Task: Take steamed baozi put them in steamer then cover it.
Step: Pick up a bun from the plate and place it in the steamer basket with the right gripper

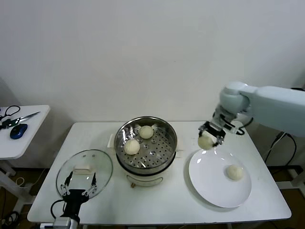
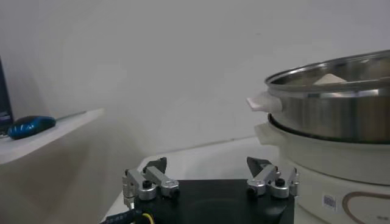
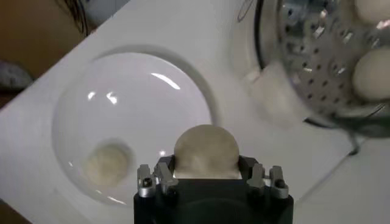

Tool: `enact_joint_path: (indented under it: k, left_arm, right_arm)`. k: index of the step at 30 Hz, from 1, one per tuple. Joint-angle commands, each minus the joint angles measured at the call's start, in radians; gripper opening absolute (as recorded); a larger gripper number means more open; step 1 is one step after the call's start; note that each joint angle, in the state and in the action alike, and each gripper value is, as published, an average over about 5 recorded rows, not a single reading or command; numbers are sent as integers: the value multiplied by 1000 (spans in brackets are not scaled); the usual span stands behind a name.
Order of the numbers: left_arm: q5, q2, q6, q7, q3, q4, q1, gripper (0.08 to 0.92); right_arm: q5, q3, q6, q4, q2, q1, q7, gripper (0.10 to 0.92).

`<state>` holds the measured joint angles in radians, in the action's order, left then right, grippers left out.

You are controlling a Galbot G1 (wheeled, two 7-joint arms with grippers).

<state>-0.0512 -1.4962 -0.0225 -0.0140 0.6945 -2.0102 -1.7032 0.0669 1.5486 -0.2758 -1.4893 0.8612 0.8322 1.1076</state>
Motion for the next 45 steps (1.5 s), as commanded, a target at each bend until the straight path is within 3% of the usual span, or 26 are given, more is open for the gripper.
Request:
enact_joint_path:
  k: [1,8,17,34,40,45]
  left_arm:
    - [-7,3,1,-1,-3,5,4,823]
    - [3,1,-3,0,4,13,1,823]
    - [8,2,-5,-2,9,20,1,823]
    - [9,0,-7,-1,9,36,8,823]
    - [9,-2,-9,0,9,39,9,823]
    - [10,1,-9,2,10,39,9,823]
  right_arm:
    - [-38,-63,-196,20,256,124,22,681]
    - [-107,-135,-194,98,425,-40,21,687]
    - [-180,-153,-196,145,533,-222,20,691]
    - [-187,-137,-211,138,523,-290,7,706]
    - [-198,-144,-196,136,512,-286,2,803]
    - [-190,-163,-205,130,485,-249,2,822]
